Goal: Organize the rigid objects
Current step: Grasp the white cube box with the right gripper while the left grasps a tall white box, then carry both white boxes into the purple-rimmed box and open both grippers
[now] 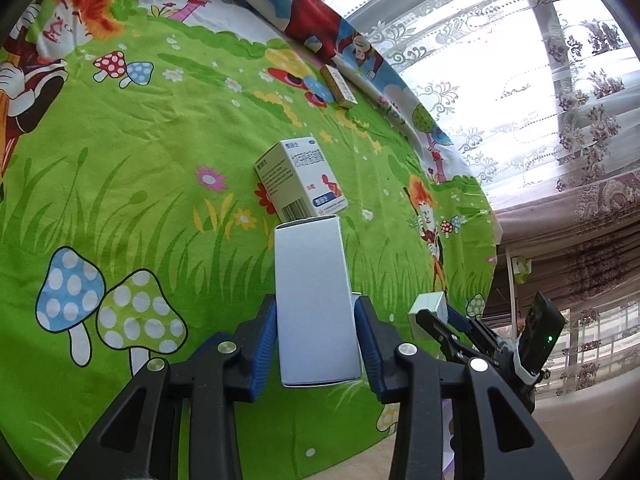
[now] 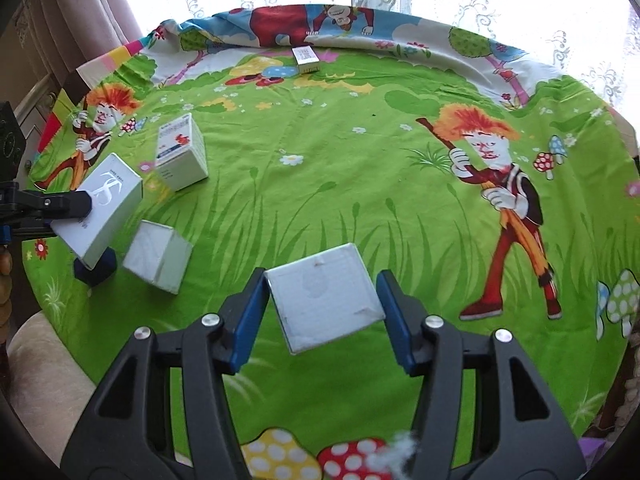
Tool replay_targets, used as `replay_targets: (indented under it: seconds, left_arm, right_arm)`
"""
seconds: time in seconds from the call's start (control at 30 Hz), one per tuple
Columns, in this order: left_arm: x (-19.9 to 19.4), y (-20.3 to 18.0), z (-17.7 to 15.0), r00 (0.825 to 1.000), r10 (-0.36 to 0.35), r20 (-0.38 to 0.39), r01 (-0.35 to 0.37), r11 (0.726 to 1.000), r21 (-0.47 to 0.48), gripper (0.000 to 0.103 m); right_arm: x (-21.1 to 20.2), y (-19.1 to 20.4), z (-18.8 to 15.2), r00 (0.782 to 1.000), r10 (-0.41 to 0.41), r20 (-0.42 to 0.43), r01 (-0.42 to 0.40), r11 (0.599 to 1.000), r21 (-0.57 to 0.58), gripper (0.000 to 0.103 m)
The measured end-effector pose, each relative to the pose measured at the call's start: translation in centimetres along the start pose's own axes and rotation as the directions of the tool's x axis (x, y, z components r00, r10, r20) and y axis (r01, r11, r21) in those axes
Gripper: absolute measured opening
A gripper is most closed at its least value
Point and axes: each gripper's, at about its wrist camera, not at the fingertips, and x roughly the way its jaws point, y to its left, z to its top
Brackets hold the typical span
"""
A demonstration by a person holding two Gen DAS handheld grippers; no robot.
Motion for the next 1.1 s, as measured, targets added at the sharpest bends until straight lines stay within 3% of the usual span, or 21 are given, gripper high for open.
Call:
replay_targets:
  seconds: [0.27,0.53,0.77,1.1]
  left_arm:
    - [-1.0,-3.3,-2.0,0.999,-0.044,0.003,0.044,0.997,0.06,0.04]
    - [-0.5,-8.6,-5.3,0.995,-0.08,-0.055,0.088,0.983,0.158,0.04]
    - [1.9,-14.6,-9.5,0.984,-0.085,-0.155,0.124,0.956,0.266,0.04]
    - [8.1,-23.1,-15.8,0.945,-0.03,-0.326,0.17,0.897,0.409,0.04]
  right_arm:
    - [-4.5,1.1,-2.7,0.999,-0.017,0.028,0.016,0.999,0.048,0.059]
    - [-8.5,0.3,-5.8,0.997,-0.059,0.05,0.053,0.992,0.113,0.059]
    - [-13.3,-3.6,-9.6,0.991,-0.107,0.082,0.088,0.975,0.206,0.059]
    - [-18.4,-11.9,-17.6,0.973,-0.225,0.043,0.192,0.903,0.384,0.059]
